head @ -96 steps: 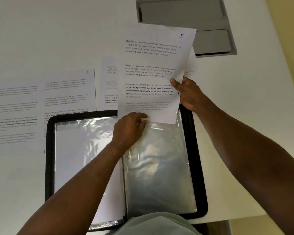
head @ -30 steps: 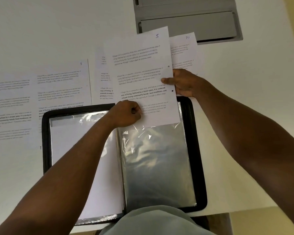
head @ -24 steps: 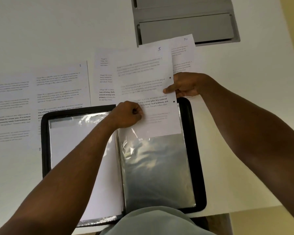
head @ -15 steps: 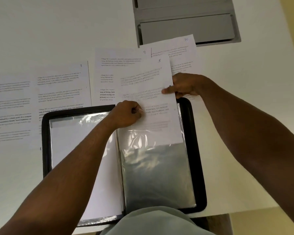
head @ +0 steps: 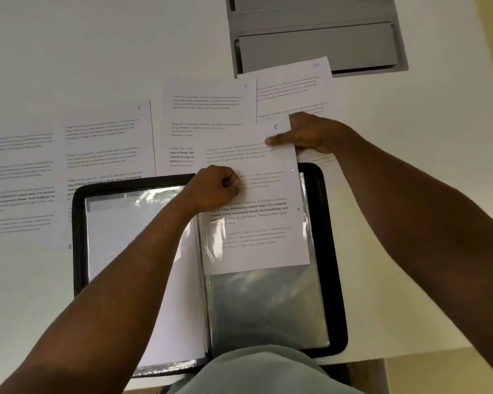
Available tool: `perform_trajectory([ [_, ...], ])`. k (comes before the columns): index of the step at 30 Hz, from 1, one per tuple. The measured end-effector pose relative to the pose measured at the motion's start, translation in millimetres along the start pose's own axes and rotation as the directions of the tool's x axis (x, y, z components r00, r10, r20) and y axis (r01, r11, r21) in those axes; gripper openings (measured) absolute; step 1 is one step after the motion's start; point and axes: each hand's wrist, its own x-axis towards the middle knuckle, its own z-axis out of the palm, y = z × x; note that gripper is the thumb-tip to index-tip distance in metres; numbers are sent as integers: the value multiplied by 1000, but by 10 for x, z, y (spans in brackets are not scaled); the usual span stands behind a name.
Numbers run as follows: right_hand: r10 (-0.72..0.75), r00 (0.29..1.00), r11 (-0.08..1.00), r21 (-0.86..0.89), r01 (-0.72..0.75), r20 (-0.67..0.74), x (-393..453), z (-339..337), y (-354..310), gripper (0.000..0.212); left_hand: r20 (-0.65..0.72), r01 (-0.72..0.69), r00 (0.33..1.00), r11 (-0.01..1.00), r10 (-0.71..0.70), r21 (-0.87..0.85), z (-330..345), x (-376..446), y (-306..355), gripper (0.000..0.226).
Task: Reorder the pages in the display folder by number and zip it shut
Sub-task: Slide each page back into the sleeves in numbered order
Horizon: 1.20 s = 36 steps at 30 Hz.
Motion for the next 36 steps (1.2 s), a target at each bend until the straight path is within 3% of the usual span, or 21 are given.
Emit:
perform_trajectory([
  [2, -112, 972, 991, 49, 124, -206, 53, 58, -11, 32, 0, -7, 1000, 1000, 7, 1, 5, 5, 0, 8],
  [4, -181, 945, 979, -137, 148, -272, 79, 80, -37, 27, -2, -19, 1000, 1000, 19, 6, 8, 15, -3, 5],
  [6, -153, 970, 959, -265, 99, -190, 74, 53, -79, 28, -3, -21, 1000, 1000, 21, 11, 9, 20, -6, 5],
  [9, 21, 999, 955, -295, -13, 26, 31, -21, -151, 27, -8, -19, 1000, 1000, 19, 1, 0, 12, -6, 7],
  [14, 203, 924, 852, -524, -4, 323, -3, 90, -299, 10, -17, -29, 999, 999, 29, 30, -3, 0, -3, 9],
  [16, 174, 930, 802, -595, 57, 325, 9, 172, -352, 3, -29, -28, 999, 999, 29, 28, 3, 6, -10, 8],
  [18, 151, 942, 754, -651, 86, 300, 31, 270, -395, 9, -28, -32, 999, 999, 32, 18, 11, 8, -16, 5],
  [25, 281, 880, 658, -744, 114, 384, 5, 501, -425, 10, -27, -58, 998, 998, 59, 30, 18, 5, -23, 4],
  [30, 351, 859, 674, -737, 44, 373, -74, 543, -465, 42, -43, -50, 998, 998, 51, 24, 0, -20, -22, 3],
  [36, 424, 876, 552, -832, -50, 229, -228, 572, -482, 99, -65, -46, 997, 999, 46, 5, -6, -72, 21, 4],
])
